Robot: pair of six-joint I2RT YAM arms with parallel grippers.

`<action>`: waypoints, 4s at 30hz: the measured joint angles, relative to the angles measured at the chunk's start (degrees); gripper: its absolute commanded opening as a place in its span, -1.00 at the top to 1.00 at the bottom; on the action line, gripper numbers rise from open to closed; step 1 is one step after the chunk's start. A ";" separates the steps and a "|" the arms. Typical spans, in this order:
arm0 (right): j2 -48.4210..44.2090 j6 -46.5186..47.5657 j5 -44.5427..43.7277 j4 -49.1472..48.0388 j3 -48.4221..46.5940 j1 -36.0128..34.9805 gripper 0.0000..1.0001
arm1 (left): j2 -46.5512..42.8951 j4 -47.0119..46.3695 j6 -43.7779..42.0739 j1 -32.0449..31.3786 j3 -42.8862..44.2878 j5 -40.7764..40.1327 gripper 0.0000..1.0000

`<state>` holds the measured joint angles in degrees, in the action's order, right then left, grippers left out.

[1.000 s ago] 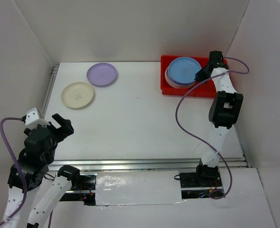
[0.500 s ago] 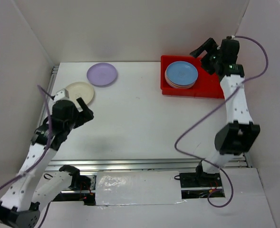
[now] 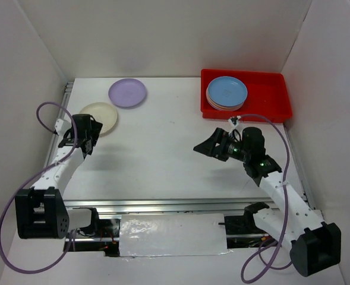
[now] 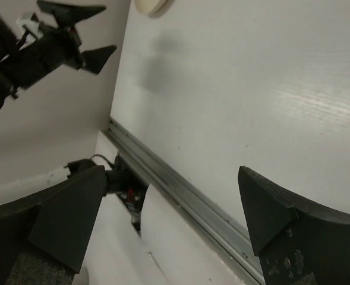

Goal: Place the plates into the plastic bin on the countertop

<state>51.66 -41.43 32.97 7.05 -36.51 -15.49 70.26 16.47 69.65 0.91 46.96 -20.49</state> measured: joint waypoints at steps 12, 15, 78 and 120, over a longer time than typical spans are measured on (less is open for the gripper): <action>-13.88 -3.67 2.97 -4.44 3.06 -10.54 -1.00 | 25.66 -4.26 7.91 9.75 9.44 -1.51 -0.94; -15.34 -3.56 2.73 -4.11 2.21 -13.46 -1.00 | 28.26 -4.13 8.48 10.12 11.10 -1.77 -0.72; 48.63 -2.40 -35.67 17.38 -46.60 10.58 1.00 | -29.49 17.99 -24.00 -9.31 -2.56 15.52 -0.99; 18.56 0.11 -13.20 0.17 -4.72 -5.27 -1.00 | 39.93 -45.88 1.07 0.66 8.11 13.00 -0.99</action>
<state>70.22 -41.32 19.77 7.22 -41.23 -20.75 110.19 -29.41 70.72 1.56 55.07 -7.49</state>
